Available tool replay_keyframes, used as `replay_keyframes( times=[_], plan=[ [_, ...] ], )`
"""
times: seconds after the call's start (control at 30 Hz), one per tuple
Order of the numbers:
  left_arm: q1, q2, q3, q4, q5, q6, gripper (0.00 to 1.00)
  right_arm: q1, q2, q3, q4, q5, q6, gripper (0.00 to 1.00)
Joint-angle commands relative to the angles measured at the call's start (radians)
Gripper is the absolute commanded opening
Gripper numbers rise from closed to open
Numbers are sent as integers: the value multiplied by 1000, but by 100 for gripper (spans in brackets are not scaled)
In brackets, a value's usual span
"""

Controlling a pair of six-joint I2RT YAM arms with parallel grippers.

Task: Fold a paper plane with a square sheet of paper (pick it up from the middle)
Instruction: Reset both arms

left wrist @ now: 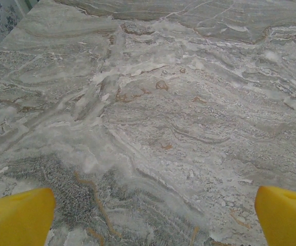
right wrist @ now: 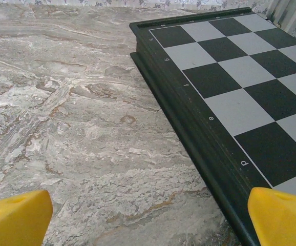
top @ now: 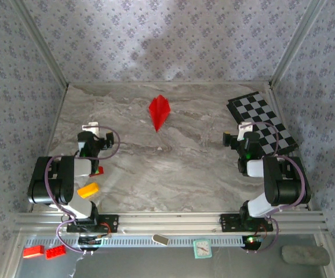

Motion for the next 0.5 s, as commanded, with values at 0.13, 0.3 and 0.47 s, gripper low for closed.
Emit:
replay_keyframes(
  times=[0.13,0.3,0.47],
  plan=[
    [11,8,21,24,7,-2,100,-9,11,24,-2,-12,8,100],
    [11,11,26,19,7,-4,100,-9,10,24,-3,-15,8,100],
    [11,11,24,23,9,-4,100,-10,10,23,-1,-16,9,100]
  ],
)
